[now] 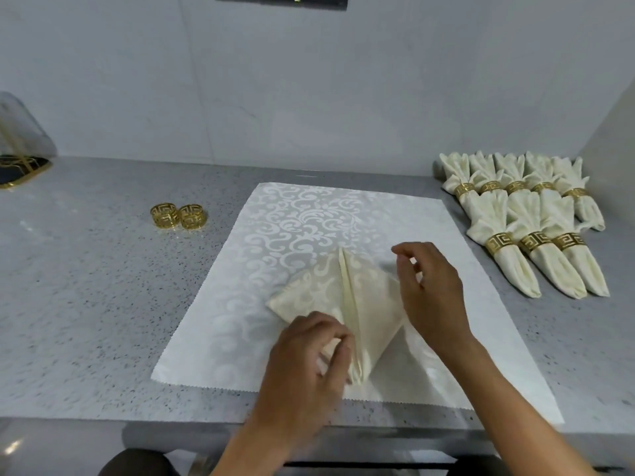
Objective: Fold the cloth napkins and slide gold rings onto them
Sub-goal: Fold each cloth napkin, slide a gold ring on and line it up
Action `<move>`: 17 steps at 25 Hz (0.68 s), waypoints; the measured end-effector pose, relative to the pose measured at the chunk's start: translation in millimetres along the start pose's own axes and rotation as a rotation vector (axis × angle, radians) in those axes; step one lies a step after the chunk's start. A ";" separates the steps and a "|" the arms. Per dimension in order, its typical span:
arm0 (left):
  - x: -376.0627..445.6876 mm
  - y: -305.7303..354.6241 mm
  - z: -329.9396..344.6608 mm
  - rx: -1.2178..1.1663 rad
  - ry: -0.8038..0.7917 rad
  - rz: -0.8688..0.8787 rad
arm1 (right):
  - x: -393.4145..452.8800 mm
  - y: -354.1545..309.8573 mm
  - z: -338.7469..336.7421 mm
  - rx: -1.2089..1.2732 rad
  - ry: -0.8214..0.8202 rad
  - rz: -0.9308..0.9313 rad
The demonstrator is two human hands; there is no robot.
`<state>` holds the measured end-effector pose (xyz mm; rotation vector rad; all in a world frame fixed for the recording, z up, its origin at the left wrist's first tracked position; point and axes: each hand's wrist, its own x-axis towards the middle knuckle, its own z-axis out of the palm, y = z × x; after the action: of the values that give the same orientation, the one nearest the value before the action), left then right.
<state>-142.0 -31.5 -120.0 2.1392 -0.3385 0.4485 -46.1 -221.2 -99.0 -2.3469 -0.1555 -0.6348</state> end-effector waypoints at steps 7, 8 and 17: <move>35.4 -29.8 -30.3 0.402 -0.183 -0.313 | -80.9 -2.4 -18.0 -0.002 -0.241 0.133; 29.6 -19.7 -28.1 0.304 -0.178 -0.299 | -70.0 1.2 -18.4 -0.001 -0.232 0.143; -0.2 -15.2 1.2 0.446 -0.255 -0.046 | -59.1 23.1 -22.5 -0.276 -0.379 -0.029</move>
<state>-135.9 -24.0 -131.7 2.6435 -0.3557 0.2371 -100.3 -249.7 -126.8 -2.7194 -0.2880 -0.2269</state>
